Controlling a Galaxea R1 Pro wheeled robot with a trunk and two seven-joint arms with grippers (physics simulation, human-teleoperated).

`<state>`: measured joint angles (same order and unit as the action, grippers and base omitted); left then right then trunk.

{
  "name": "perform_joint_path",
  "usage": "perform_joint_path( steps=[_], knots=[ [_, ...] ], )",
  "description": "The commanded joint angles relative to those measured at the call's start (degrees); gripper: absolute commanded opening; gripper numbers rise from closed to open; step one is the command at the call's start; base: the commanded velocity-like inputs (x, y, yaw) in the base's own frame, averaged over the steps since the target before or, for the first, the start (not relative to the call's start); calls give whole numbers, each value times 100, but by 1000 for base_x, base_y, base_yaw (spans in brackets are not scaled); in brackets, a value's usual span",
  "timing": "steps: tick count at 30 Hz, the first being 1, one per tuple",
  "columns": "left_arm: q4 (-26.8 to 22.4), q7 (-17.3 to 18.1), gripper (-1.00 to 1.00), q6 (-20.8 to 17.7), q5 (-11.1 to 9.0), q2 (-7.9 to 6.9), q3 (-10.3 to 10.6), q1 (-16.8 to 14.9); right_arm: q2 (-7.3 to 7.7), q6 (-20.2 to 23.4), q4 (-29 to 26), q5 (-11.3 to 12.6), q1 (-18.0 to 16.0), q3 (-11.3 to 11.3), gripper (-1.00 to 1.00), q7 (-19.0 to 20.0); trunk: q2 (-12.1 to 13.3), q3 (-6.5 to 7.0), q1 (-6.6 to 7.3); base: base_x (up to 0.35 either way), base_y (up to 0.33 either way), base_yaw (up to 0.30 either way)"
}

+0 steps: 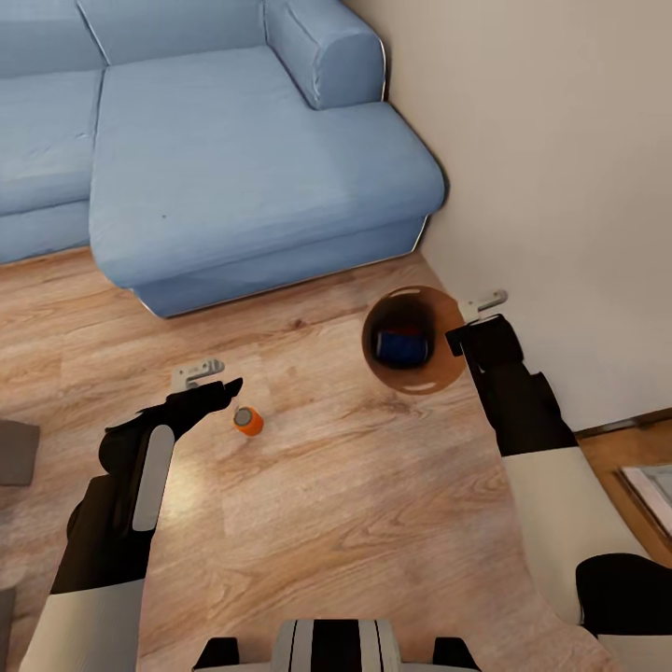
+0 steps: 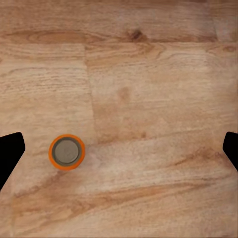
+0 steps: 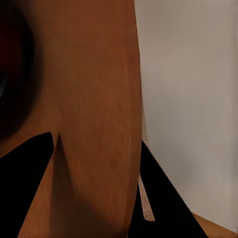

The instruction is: Put the three can of soda from the living room inside the tash can in the kitchen.

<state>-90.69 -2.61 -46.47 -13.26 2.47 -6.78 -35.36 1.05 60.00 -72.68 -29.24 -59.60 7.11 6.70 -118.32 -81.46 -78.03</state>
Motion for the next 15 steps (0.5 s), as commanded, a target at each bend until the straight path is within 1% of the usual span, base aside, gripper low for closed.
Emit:
perform_joint_path(
  steps=[1, 6, 15],
  knots=[
    [-2, 1, 100, 5, 0, 2, 0, 1, 0, 0, 0, 14, 1, 2, -100, -2, 0, 4, 0, 110, 0, 0],
    [-7, 5, 100, 34, -1, -1, 1, 2, 0, 0, 1, 15, 8, 1, -100, -2, 0, 11, 0, 50, 0, 0],
    [-7, 6, 100, 41, -1, -1, -7, 3, 0, 0, 8, 9, 45, 1, -100, -2, 0, 13, 0, 6, 0, 0]
  ],
)
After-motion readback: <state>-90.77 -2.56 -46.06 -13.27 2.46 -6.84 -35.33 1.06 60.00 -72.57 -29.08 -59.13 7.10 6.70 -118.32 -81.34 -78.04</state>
